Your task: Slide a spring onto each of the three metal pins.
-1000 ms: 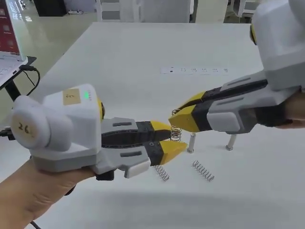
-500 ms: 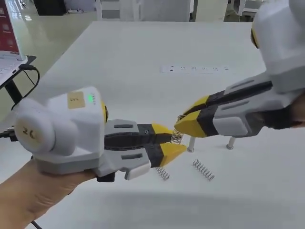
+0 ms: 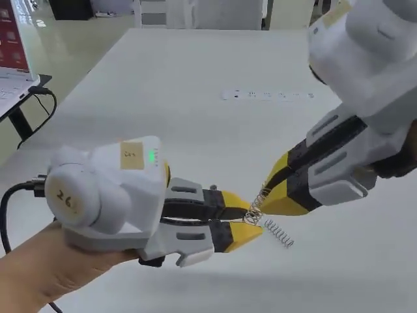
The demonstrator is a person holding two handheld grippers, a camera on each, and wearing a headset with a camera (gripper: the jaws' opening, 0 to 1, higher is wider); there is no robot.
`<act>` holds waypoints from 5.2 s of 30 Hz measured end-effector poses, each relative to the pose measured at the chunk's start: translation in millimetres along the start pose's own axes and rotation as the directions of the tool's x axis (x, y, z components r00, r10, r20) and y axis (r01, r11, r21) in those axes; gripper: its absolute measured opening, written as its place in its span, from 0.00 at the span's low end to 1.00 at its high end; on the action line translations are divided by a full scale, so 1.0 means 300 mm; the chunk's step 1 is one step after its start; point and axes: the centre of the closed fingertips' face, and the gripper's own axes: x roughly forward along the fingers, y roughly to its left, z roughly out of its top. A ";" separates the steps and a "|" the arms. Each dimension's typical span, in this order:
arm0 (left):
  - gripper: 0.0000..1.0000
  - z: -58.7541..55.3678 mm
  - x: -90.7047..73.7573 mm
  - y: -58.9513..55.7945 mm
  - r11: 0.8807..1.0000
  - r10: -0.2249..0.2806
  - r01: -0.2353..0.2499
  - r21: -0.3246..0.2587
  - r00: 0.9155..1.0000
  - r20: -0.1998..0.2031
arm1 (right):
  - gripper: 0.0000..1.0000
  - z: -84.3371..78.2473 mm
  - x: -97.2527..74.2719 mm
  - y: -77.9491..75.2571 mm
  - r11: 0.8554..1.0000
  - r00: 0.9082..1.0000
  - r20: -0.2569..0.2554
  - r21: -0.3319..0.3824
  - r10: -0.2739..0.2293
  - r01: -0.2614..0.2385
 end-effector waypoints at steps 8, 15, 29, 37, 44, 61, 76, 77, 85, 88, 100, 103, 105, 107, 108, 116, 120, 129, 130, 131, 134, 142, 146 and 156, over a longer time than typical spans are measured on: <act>0.02 -0.004 0.011 -0.020 1.000 -0.023 0.023 0.005 1.000 -0.015 | 0.09 -0.024 0.025 0.022 0.998 0.997 -0.068 -0.050 0.028 -0.031; 0.02 -0.001 0.007 -0.019 1.000 -0.020 0.020 -0.007 1.000 -0.011 | 0.09 -0.028 0.033 0.026 0.998 0.996 -0.077 -0.041 0.040 -0.043; 0.03 -0.006 0.007 -0.017 0.999 -0.014 0.014 -0.033 1.000 -0.001 | 0.08 -0.033 0.047 0.022 0.999 0.995 -0.095 -0.029 0.041 -0.044; 0.18 -0.019 0.005 -0.014 0.998 -0.007 0.006 -0.066 1.000 -0.010 | 0.08 -0.038 0.040 0.009 0.999 0.995 -0.096 -0.020 0.026 -0.028; 0.28 -0.028 -0.013 0.002 0.994 0.009 -0.010 -0.105 1.000 -0.011 | 0.08 -0.062 0.014 -0.020 1.000 0.995 -0.103 0.000 -0.001 0.001; 0.42 -0.086 -0.143 0.076 0.981 0.097 -0.103 -0.163 0.994 -0.048 | 0.08 -0.143 -0.042 -0.123 0.993 0.990 -0.117 0.076 -0.076 0.086; 0.54 -0.179 -0.230 0.161 0.943 0.220 -0.209 -0.259 0.975 0.015 | 0.08 -0.210 -0.070 -0.230 0.980 0.981 -0.142 0.133 -0.129 0.148; 0.55 -0.191 -0.225 0.161 0.943 0.222 -0.213 -0.257 0.975 0.009 | 0.08 -0.216 -0.074 -0.244 0.978 0.980 -0.144 0.139 -0.134 0.154; 0.60 -0.252 -0.210 0.169 0.931 0.235 -0.229 -0.285 0.972 -0.010 | 0.08 -0.261 -0.097 -0.298 0.964 0.973 -0.160 0.181 -0.164 0.192; 0.62 -0.259 -0.208 0.172 0.928 0.242 -0.236 -0.287 0.970 -0.017 | 0.08 -0.285 -0.100 -0.323 0.960 0.967 -0.182 0.186 -0.177 0.211; 0.65 -0.262 -0.183 0.166 0.930 0.238 -0.234 -0.282 0.971 -0.020 | 0.09 -0.396 -0.081 -0.472 0.939 0.935 -0.288 0.211 -0.208 0.273; 0.66 -0.262 -0.180 0.164 0.932 0.236 -0.234 -0.278 0.971 -0.025 | 0.09 -0.413 -0.057 -0.489 0.937 0.936 -0.293 0.228 -0.194 0.266; 0.65 -0.263 -0.178 0.160 0.933 0.232 -0.231 -0.275 0.972 -0.029 | 0.09 -0.433 -0.041 -0.507 0.935 0.930 -0.311 0.226 -0.196 0.272; 0.66 -0.263 -0.177 0.157 0.934 0.231 -0.230 -0.273 0.973 -0.030 | 0.09 -0.453 -0.025 -0.516 0.936 0.923 -0.332 0.220 -0.194 0.276; 0.66 -0.264 -0.176 0.156 0.934 0.231 -0.230 -0.273 0.973 -0.031 | 0.09 -0.457 -0.016 -0.520 0.936 0.924 -0.331 0.223 -0.190 0.272; 0.66 -0.275 -0.175 0.147 0.935 0.228 -0.230 -0.268 0.973 -0.039 | 0.09 -0.480 0.021 -0.539 0.935 0.920 -0.351 0.236 -0.172 0.265; 0.66 -0.274 -0.175 0.147 0.937 0.228 -0.231 -0.263 0.973 -0.041 | 0.09 -0.490 0.032 -0.549 0.932 0.921 -0.355 0.251 -0.162 0.260; 0.67 -0.274 -0.170 0.144 0.938 0.223 -0.226 -0.261 0.974 -0.045 | 0.09 -0.487 0.043 -0.545 0.932 0.921 -0.360 0.260 -0.149 0.253; 0.67 -0.273 -0.169 0.143 0.939 0.222 -0.226 -0.261 0.974 -0.045 | 0.09 -0.487 0.045 -0.544 0.932 0.921 -0.360 0.261 -0.147 0.251; 0.67 -0.273 -0.168 0.143 0.939 0.222 -0.225 -0.260 0.974 -0.045 | 0.09 -0.488 0.047 -0.544 0.933 0.921 -0.361 0.261 -0.146 0.250; 0.67 -0.270 -0.167 0.143 0.940 0.221 -0.224 -0.259 0.974 -0.044 | 0.09 -0.493 0.054 -0.546 0.932 0.919 -0.367 0.263 -0.143 0.250; 0.67 -0.268 -0.167 0.145 0.940 0.222 -0.226 -0.257 0.974 -0.044 | 0.09 -0.512 0.090 -0.540 0.932 0.917 -0.380 0.276 -0.121 0.237; 0.67 -0.267 -0.166 0.146 0.941 0.221 -0.225 -0.255 0.974 -0.045 | 0.09 -0.524 0.118 -0.539 0.931 0.913 -0.392 0.277 -0.115 0.237; 0.66 -0.265 -0.167 0.152 0.940 0.224 -0.229 -0.254 0.973 -0.047 | 0.09 -0.574 0.184 -0.560 0.926 0.904 -0.416 0.297 -0.096 0.234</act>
